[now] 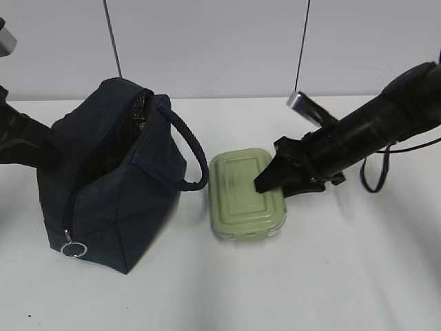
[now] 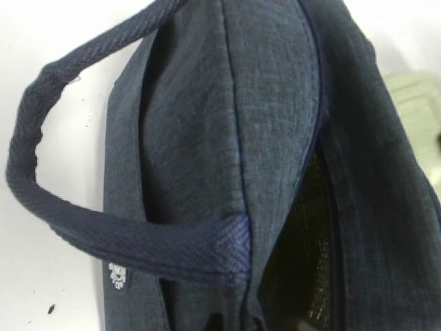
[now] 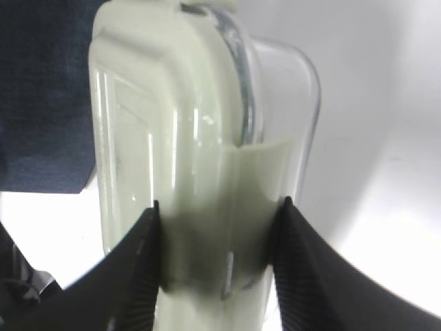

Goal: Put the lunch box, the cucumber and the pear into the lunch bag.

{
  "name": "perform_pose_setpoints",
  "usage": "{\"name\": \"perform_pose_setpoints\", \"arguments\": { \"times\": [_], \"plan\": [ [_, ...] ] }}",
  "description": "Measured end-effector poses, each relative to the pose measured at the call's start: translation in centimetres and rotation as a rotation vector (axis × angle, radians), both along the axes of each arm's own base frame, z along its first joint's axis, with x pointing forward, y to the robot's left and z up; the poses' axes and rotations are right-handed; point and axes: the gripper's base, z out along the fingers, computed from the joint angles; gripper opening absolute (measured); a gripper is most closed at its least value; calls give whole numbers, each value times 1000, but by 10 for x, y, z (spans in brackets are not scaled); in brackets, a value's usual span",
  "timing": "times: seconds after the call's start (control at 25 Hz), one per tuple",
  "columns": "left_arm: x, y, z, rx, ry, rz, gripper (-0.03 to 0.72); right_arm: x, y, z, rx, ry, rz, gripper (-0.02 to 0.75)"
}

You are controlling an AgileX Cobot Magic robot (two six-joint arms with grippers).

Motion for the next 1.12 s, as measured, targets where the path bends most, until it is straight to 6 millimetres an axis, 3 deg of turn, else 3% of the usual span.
{"name": "perform_pose_setpoints", "arguments": {
  "times": [0.2, 0.36, 0.4, 0.44, 0.6, 0.72, 0.84, 0.96, 1.12],
  "plan": [
    [0, 0, 0, 1, -1, 0, -16, -4, -13, 63, -11, -131, -22, 333],
    [1, 0, 0, 1, -6, 3, -16, -1, 6, 124, 70, -248, 14, 333],
    [1, 0, 0, 2, -8, 4, -16, -1, 6, 124, 70, -248, 14, 333],
    [1, 0, 0, 1, -10, 6, -16, 1, 24, 147, 105, -293, 35, 333],
    [2, -1, 1, -18, -17, 18, -16, -5, 79, 178, 175, -342, 102, 333],
    [2, -1, 2, -30, -17, 24, -17, -7, 123, 173, 211, -329, 138, 333],
    [2, -1, 2, -32, -17, 25, -17, -4, 156, 145, 199, -292, 152, 333],
    [3, 0, 1, -22, -19, 25, -17, 2, 164, 121, 142, -256, 148, 332],
    [3, -1, 2, -33, -21, 31, -17, 8, 154, 100, -47, -218, 118, 332]
  ]
}}
